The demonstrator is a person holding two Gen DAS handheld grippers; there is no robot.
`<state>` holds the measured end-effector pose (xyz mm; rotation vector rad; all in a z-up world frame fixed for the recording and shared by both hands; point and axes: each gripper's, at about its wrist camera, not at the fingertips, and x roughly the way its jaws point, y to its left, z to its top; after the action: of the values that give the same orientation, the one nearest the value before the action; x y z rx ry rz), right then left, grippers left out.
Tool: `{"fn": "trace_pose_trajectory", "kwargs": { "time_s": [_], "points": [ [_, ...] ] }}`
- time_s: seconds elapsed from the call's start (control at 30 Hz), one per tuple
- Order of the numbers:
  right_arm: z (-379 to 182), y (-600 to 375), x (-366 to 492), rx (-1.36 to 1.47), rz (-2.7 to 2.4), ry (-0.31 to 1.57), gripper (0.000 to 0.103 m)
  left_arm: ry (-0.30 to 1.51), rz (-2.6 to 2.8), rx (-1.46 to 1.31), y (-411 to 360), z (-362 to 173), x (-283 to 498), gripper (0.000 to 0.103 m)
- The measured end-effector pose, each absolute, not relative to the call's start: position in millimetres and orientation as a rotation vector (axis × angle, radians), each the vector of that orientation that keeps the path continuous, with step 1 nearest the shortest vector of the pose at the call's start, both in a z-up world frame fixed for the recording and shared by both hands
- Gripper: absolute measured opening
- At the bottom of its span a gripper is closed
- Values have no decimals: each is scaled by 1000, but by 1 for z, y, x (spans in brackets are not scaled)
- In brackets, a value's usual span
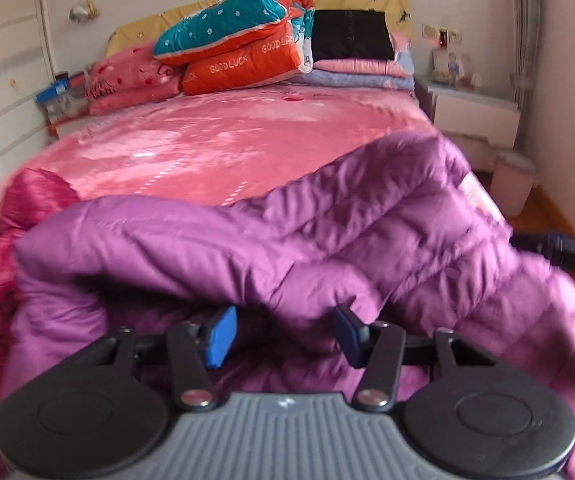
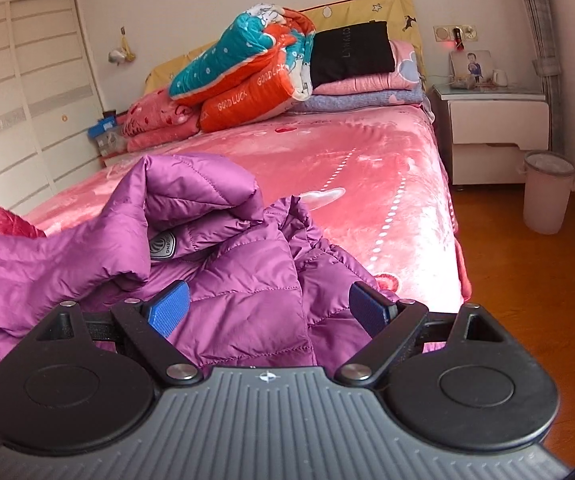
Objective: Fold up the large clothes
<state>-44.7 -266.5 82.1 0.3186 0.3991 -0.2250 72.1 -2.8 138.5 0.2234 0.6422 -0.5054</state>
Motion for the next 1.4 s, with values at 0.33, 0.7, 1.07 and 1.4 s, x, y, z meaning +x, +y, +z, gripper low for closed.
{"fn": "trace_pose_trajectory", "kwargs": {
  "time_s": [0.33,0.7,1.07,1.4],
  "points": [
    [71,-272,-36,374,-191,390,103,470,-424,-19,-32,163,143,52],
    [67,-278,-25,383,-158,414,103,410,-3,-140,-21,145,228,86],
    [61,-296,-24,418,-72,502,103,638,-35,17,-6,117,212,97],
    [46,-320,-40,471,245,681,103,628,-120,110,23,149,129,99]
  ]
}}
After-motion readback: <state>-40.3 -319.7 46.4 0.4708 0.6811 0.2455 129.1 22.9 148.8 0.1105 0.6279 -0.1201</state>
